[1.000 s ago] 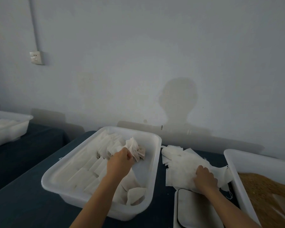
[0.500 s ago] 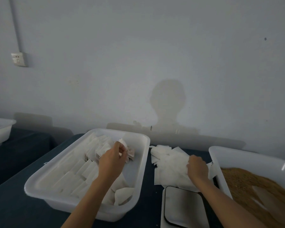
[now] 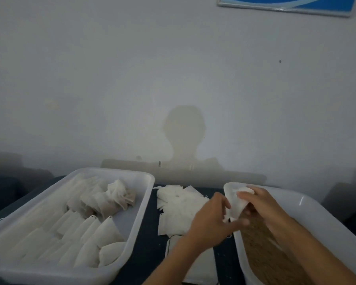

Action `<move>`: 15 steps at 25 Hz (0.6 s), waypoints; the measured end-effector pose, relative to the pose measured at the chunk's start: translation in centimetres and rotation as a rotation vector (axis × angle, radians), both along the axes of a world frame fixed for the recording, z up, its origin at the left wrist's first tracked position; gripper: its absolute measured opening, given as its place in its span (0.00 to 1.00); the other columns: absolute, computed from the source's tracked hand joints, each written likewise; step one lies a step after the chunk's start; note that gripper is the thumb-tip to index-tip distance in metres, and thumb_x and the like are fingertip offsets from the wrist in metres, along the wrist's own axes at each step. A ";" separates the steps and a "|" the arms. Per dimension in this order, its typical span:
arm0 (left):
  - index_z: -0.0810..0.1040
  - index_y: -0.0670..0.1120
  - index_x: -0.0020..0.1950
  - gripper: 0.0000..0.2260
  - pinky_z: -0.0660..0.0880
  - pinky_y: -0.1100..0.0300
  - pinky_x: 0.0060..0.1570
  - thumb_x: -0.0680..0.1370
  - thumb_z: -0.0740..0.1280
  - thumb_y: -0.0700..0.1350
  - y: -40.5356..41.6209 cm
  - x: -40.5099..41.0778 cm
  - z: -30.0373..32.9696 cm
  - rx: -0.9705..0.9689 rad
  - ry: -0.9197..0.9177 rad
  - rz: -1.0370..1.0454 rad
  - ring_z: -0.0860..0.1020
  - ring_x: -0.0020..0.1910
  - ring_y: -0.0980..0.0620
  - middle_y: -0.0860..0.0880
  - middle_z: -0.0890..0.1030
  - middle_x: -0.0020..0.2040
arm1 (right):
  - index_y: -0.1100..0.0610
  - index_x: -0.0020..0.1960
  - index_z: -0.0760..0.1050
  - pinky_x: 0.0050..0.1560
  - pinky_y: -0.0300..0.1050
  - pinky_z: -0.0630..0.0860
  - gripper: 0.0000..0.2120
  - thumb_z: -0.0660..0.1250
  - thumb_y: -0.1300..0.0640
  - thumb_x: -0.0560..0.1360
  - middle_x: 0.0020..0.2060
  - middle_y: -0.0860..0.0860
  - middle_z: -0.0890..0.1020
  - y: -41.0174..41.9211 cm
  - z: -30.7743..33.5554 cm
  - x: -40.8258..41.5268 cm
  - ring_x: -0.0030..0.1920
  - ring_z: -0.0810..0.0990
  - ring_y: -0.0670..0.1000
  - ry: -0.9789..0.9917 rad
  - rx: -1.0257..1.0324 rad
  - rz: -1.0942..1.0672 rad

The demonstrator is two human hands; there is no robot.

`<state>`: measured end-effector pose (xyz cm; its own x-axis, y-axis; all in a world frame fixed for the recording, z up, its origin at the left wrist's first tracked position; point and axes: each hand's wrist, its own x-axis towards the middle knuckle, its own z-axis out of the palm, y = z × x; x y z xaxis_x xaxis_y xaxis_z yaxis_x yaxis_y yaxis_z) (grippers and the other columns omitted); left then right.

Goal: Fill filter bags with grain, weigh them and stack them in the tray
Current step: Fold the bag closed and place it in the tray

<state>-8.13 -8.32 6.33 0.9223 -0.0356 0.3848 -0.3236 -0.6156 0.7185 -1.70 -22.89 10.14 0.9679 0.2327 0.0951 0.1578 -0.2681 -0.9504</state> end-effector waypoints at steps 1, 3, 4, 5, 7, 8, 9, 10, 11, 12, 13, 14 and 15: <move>0.68 0.51 0.50 0.19 0.68 0.67 0.37 0.71 0.68 0.62 -2.0 0.6 -0.2 0.009 -0.023 -0.005 0.71 0.39 0.57 0.56 0.73 0.42 | 0.60 0.47 0.77 0.31 0.45 0.75 0.05 0.65 0.59 0.77 0.36 0.60 0.80 -1.3 -0.6 0.0 0.34 0.79 0.55 0.045 0.017 -0.025; 0.68 0.50 0.46 0.13 0.67 0.66 0.37 0.74 0.67 0.57 -5.3 1.6 -0.8 0.022 -0.053 -0.031 0.71 0.39 0.55 0.55 0.72 0.41 | 0.62 0.48 0.78 0.33 0.46 0.74 0.06 0.65 0.60 0.76 0.38 0.63 0.80 -3.5 -1.9 0.5 0.36 0.79 0.57 0.128 0.022 -0.079; 0.69 0.49 0.45 0.10 0.68 0.65 0.39 0.75 0.66 0.54 -6.6 2.2 -1.1 0.011 -0.032 -0.060 0.72 0.39 0.54 0.55 0.73 0.40 | 0.62 0.50 0.78 0.33 0.45 0.73 0.06 0.66 0.60 0.76 0.38 0.61 0.80 -4.6 -2.5 0.9 0.36 0.78 0.56 0.156 0.030 -0.109; 0.71 0.48 0.45 0.08 0.71 0.63 0.41 0.76 0.66 0.51 -7.7 2.9 -1.5 -0.016 0.000 -0.093 0.74 0.40 0.53 0.53 0.75 0.41 | 0.61 0.51 0.79 0.33 0.43 0.73 0.08 0.67 0.58 0.76 0.38 0.59 0.81 -5.7 -2.9 1.1 0.36 0.78 0.55 0.172 0.051 -0.124; 0.73 0.48 0.44 0.04 0.72 0.62 0.44 0.77 0.66 0.47 -9.7 3.9 -2.3 -0.102 0.086 -0.154 0.75 0.40 0.55 0.53 0.77 0.42 | 0.57 0.49 0.82 0.34 0.44 0.74 0.11 0.70 0.51 0.72 0.38 0.56 0.83 -8.4 -3.5 1.1 0.37 0.80 0.54 0.206 0.114 -0.083; 0.72 0.49 0.43 0.04 0.72 0.63 0.42 0.76 0.66 0.46 -10.3 4.3 -2.7 -0.130 0.126 -0.170 0.74 0.39 0.57 0.55 0.76 0.40 | 0.57 0.45 0.82 0.35 0.46 0.76 0.12 0.71 0.49 0.69 0.37 0.56 0.83 -9.7 -4.0 1.0 0.36 0.80 0.53 0.231 0.138 -0.032; 0.71 0.51 0.41 0.06 0.70 0.65 0.39 0.75 0.67 0.46 -11.0 4.6 -3.1 -0.136 0.165 -0.184 0.72 0.37 0.59 0.57 0.74 0.38 | 0.59 0.42 0.82 0.36 0.48 0.77 0.13 0.72 0.48 0.67 0.36 0.57 0.82 -10.8 -4.6 0.9 0.34 0.79 0.54 0.265 0.147 0.011; 0.70 0.51 0.41 0.06 0.68 0.66 0.38 0.74 0.67 0.47 -11.5 4.9 -3.5 -0.140 0.205 -0.208 0.71 0.36 0.61 0.58 0.73 0.37 | 0.63 0.43 0.80 0.37 0.50 0.77 0.16 0.73 0.49 0.66 0.36 0.58 0.80 -11.6 -5.2 0.7 0.34 0.78 0.54 0.297 0.138 0.037; 0.71 0.51 0.42 0.06 0.68 0.67 0.37 0.74 0.68 0.47 -11.9 5.1 -3.7 -0.161 0.245 -0.248 0.71 0.36 0.61 0.58 0.73 0.38 | 0.66 0.44 0.78 0.38 0.50 0.76 0.18 0.74 0.51 0.66 0.37 0.59 0.79 -12.3 -5.8 0.6 0.34 0.77 0.55 0.307 0.128 0.045; 0.72 0.49 0.44 0.06 0.68 0.68 0.39 0.73 0.68 0.46 -12.1 5.3 -3.9 -0.211 0.288 -0.299 0.72 0.37 0.62 0.57 0.74 0.39 | 0.66 0.44 0.77 0.36 0.48 0.75 0.19 0.75 0.52 0.65 0.36 0.59 0.78 -12.8 -6.4 0.6 0.34 0.77 0.54 0.294 0.126 0.045; 0.72 0.48 0.45 0.06 0.70 0.68 0.40 0.73 0.69 0.44 -12.2 5.3 -3.9 -0.278 0.334 -0.352 0.73 0.38 0.62 0.56 0.75 0.40 | 0.66 0.43 0.76 0.33 0.45 0.74 0.17 0.74 0.53 0.65 0.34 0.58 0.78 -13.1 -6.8 0.6 0.33 0.76 0.53 0.272 0.136 0.042; 0.72 0.47 0.45 0.05 0.71 0.68 0.42 0.74 0.69 0.42 -12.3 5.4 -4.0 -0.337 0.373 -0.386 0.75 0.38 0.62 0.55 0.76 0.40 | 0.66 0.42 0.75 0.30 0.43 0.72 0.14 0.73 0.56 0.66 0.33 0.58 0.77 -13.2 -7.0 0.5 0.31 0.76 0.52 0.262 0.160 0.048; 0.72 0.47 0.43 0.05 0.73 0.68 0.41 0.74 0.68 0.41 -12.2 5.4 -4.0 -0.379 0.389 -0.394 0.76 0.37 0.63 0.55 0.77 0.38 | 0.66 0.41 0.73 0.28 0.41 0.71 0.11 0.71 0.59 0.68 0.31 0.57 0.75 -13.2 -7.1 0.5 0.29 0.75 0.51 0.262 0.202 0.059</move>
